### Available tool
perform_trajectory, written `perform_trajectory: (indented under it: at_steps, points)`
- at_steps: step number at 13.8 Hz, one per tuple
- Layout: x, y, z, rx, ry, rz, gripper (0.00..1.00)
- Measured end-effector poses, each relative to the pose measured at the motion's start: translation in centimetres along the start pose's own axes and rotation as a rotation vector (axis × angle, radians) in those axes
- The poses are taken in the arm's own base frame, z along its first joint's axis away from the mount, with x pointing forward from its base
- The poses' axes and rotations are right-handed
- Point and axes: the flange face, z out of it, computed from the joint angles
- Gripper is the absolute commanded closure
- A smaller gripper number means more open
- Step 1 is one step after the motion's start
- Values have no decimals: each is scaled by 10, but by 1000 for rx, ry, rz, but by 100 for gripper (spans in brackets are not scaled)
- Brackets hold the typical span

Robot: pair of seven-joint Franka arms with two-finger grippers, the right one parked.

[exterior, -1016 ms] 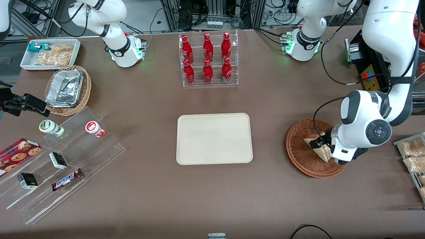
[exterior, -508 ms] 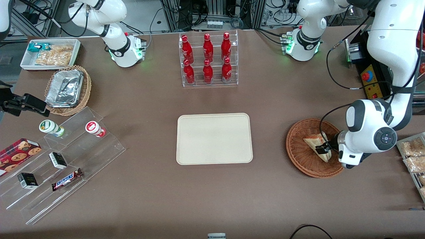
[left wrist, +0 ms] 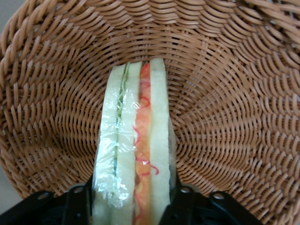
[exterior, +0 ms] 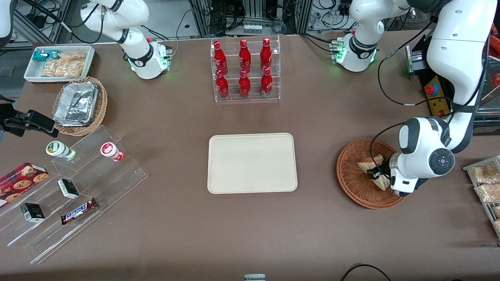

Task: Place sandwich from basket to tray
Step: 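Lift the sandwich out of the basket and carry it over the cream tray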

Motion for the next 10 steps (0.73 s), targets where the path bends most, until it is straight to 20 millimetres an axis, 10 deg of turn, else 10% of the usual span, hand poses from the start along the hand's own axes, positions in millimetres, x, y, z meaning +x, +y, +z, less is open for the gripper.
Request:
perform_trajectory:
  at_steps: [6,10]
  points:
    - [-28,31,-64,-4,37,115,91]
    - [-121,114,-150,-11,40,306,91]
